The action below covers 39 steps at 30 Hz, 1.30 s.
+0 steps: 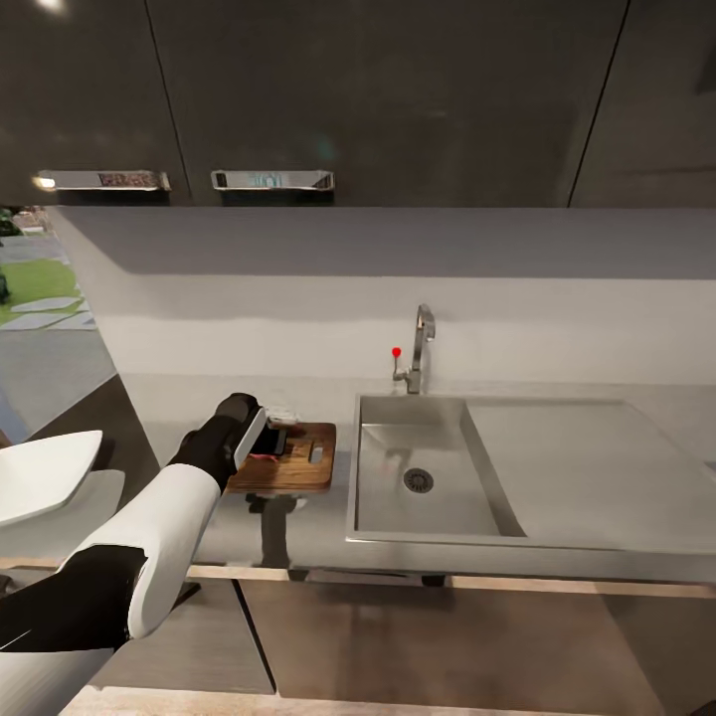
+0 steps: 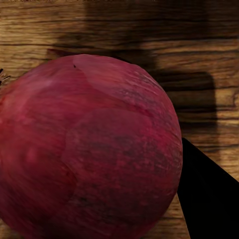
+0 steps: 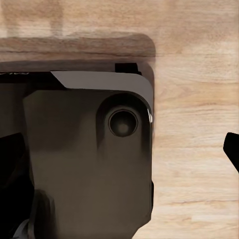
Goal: In the kitchen, take the Vidalia onion out of the sink, dice it on the chopping board with the paring knife, put the diced onion into the bowl on the countertop, then place both the paring knife and the chopping board into the sink.
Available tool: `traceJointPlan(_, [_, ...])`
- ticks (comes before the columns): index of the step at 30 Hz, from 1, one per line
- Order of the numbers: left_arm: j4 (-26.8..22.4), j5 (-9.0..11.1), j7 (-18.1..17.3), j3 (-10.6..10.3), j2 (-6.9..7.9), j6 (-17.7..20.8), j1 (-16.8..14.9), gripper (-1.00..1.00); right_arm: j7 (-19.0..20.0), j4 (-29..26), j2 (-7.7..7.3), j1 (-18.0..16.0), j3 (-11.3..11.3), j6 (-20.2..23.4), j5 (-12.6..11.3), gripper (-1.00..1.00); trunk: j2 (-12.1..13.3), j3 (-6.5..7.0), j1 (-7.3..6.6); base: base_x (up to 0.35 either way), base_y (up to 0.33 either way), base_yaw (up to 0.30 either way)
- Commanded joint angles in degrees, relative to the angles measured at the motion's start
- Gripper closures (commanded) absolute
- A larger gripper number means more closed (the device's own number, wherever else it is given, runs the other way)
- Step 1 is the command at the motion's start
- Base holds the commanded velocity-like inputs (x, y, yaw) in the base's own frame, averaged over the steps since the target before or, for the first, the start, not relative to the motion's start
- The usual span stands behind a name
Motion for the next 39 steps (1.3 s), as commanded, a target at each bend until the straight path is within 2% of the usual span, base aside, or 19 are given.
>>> traceJointPlan(1, [0.5, 0.1, 0.1, -0.1, 0.01, 0.2, 0.0, 1.0, -0.2, 0.0, 0.02, 0.0, 0.5, -0.2, -0.6, -1.0, 0.0, -0.08, 0.01, 0.0, 0.0, 0.0])
traceJointPlan(2, [0.5, 0.1, 0.1, -0.1, 0.01, 0.2, 0.0, -1.0, -0.2, 0.0, 0.02, 0.0, 0.5, -0.2, -0.6, -1.0, 0.0, -0.08, 0.01, 0.0, 0.0, 0.0])
traceJointPlan(25, [-0.5, 0.1, 0.2, 0.1, 0.01, 0.1, 0.0, -1.0, -0.1, 0.0, 0.01, 0.0, 0.5, -0.2, -0.6, -1.0, 0.0, -0.08, 0.01, 0.0, 0.0, 0.0])
traceJointPlan(31, [-6.2, 0.1, 0.3, 0.1, 0.51, 0.5, 0.0, -1.0, -0.1, 0.0, -0.02, 0.0, 0.5, -0.3, -0.6, -1.0, 0.0, -0.08, 0.01, 0.0, 0.0, 0.0])
traceJointPlan(37, [-17.0, 0.1, 0.4, -0.1, 1.17, 0.9, 0.0, -1.0, -0.1, 0.0, 0.01, 0.0, 0.5, -0.3, -0.6, -1.0, 0.0, -0.08, 0.01, 0.0, 0.0, 0.0])
traceJointPlan(39, [-19.1, 0.1, 0.4, -0.1, 1.2, 1.0, 0.0, -1.0, -0.1, 0.0, 0.01, 0.0, 0.5, -0.3, -0.6, -1.0, 0.0, -0.08, 0.01, 0.0, 0.0, 0.0])
